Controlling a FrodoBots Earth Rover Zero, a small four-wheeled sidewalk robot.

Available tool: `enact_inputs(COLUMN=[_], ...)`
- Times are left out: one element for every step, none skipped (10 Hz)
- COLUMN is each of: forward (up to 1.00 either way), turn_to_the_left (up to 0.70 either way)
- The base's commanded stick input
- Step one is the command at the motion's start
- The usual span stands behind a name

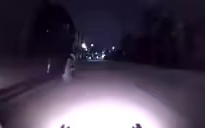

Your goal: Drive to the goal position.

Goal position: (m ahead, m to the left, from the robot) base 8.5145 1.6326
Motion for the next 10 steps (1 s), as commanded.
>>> enact_inputs(forward=[1.00, 1.00, 1.00, 1.00, 1.00, 1.00, 1.00, 1.00, 1.00, 1.00], turn_to_the_left=[-0.26, -0.07, 0.00, 0.00, 0.00, 0.00, 0.00, 0.00, 0.00, 0.00])
